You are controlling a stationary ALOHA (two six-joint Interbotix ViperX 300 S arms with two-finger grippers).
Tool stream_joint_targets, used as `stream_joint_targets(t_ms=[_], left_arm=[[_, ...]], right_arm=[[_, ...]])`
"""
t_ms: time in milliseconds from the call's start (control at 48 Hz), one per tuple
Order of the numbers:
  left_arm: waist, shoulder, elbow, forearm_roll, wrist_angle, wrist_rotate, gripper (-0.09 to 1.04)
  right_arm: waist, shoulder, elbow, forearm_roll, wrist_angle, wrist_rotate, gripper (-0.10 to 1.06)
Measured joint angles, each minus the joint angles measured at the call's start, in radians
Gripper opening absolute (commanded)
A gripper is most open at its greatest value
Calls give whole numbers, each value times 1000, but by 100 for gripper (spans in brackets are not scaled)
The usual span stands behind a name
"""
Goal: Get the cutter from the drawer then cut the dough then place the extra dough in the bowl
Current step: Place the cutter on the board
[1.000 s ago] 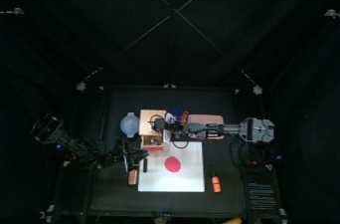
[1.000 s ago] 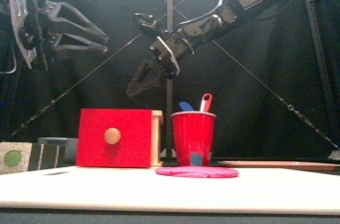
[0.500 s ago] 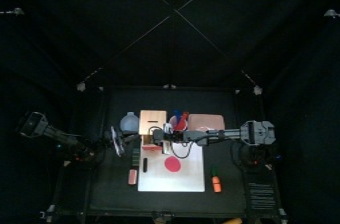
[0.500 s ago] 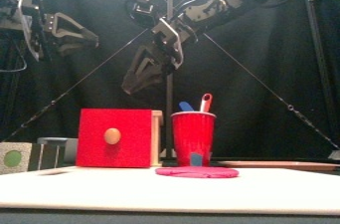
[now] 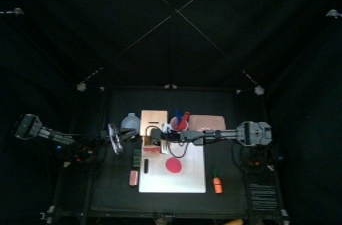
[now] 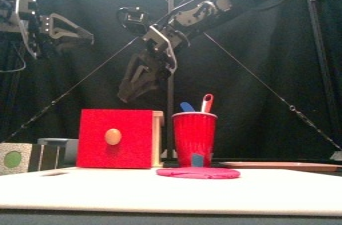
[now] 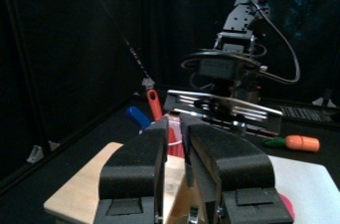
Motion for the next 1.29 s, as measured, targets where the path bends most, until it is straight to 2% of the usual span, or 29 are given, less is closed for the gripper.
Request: stream_joint_targets(t_ms=[292, 667, 1292], left_arm=[[2, -2, 0, 0, 25, 0, 60], [2, 0, 5, -2, 26, 0, 60], [2, 0, 5, -2, 31, -2, 59]], right_arm=[[2, 31, -54, -14, 41, -2, 84], [-3, 67, -67, -15, 67, -2, 84], [-9, 98, -94, -72, 130, -5, 83]])
